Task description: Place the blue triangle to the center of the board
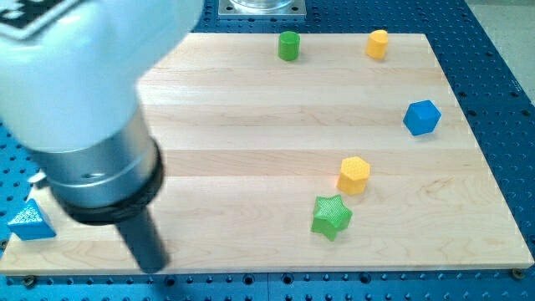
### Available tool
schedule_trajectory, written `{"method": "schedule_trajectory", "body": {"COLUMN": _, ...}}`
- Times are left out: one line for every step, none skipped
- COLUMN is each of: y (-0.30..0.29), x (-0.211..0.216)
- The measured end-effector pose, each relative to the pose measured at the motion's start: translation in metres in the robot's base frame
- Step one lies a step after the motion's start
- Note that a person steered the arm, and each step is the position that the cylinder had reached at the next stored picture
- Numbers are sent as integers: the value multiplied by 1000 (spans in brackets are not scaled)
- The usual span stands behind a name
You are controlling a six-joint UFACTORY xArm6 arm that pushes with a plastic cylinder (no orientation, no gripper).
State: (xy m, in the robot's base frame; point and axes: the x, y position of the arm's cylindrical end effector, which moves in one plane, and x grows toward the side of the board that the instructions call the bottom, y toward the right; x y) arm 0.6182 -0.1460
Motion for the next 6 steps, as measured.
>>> {"method": "schedule_trajectory", "body": {"y": -60, "x": 0}}
{"method": "schedule_trajectory", "body": {"y": -103, "x": -1}}
{"method": "schedule_trajectory", "body": {"y": -143, "x": -2}}
{"method": "schedule_trajectory", "body": {"y": -138, "x": -30}}
{"method": "schedule_trajectory", "body": {"y": -83, "x": -73}}
{"method": "schedule_trajectory", "body": {"y": -6, "x": -112}}
